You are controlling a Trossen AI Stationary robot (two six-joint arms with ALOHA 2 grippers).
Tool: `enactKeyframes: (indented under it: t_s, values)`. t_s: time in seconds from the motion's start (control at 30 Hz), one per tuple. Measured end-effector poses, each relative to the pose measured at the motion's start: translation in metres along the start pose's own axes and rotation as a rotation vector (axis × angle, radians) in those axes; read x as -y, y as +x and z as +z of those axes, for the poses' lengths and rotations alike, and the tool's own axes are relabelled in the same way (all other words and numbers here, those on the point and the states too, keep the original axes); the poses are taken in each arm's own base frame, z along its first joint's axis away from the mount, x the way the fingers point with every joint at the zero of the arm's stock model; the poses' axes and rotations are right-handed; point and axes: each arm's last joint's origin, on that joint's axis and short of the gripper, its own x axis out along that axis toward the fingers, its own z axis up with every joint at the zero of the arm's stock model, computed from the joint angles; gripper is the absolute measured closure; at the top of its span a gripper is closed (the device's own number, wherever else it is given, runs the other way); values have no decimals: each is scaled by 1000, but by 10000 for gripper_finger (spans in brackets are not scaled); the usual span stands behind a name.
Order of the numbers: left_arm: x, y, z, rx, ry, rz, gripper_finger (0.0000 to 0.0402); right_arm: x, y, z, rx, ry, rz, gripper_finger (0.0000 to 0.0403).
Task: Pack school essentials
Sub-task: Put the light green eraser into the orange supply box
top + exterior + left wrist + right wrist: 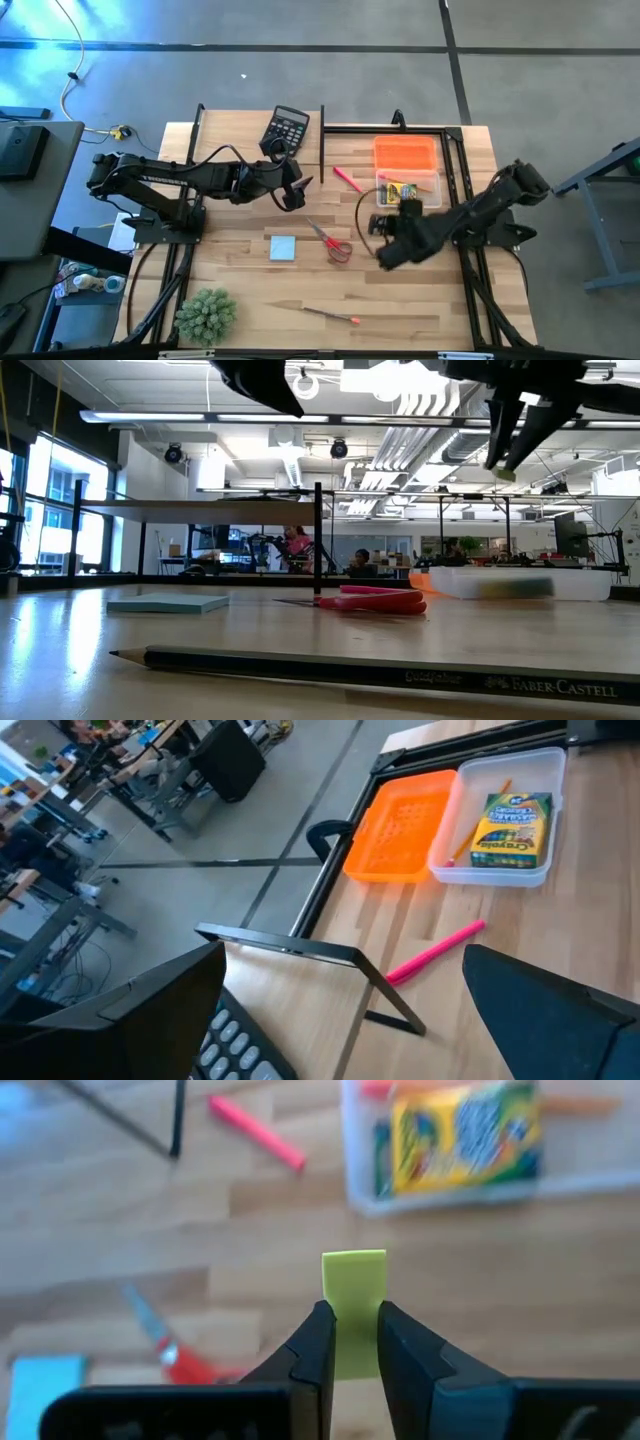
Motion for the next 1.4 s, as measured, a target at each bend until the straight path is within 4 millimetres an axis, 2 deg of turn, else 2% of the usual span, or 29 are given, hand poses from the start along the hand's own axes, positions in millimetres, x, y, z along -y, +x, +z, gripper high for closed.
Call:
enactKeyframes:
  t_s: [0.3,0.57,0.67,0.83,1.07,1.4]
  values:
    - [0,0,0,-1,0,0,5,16,-3,79,54,-91,-129,352]
    - [0,0,0,-2,1,2,5,20,17,120,59,-201,-261,352]
    - [0,0,-1,-5,3,1,5,31,38,122,3,-209,-311,352]
    - [1,0,-2,-20,14,-1,5,52,63,117,-60,-151,-244,352]
    - [1,0,-2,-20,11,-1,5,85,86,109,-152,-69,-194,352]
    - [1,0,-2,-19,-10,-2,5,110,115,100,-173,-36,-234,352]
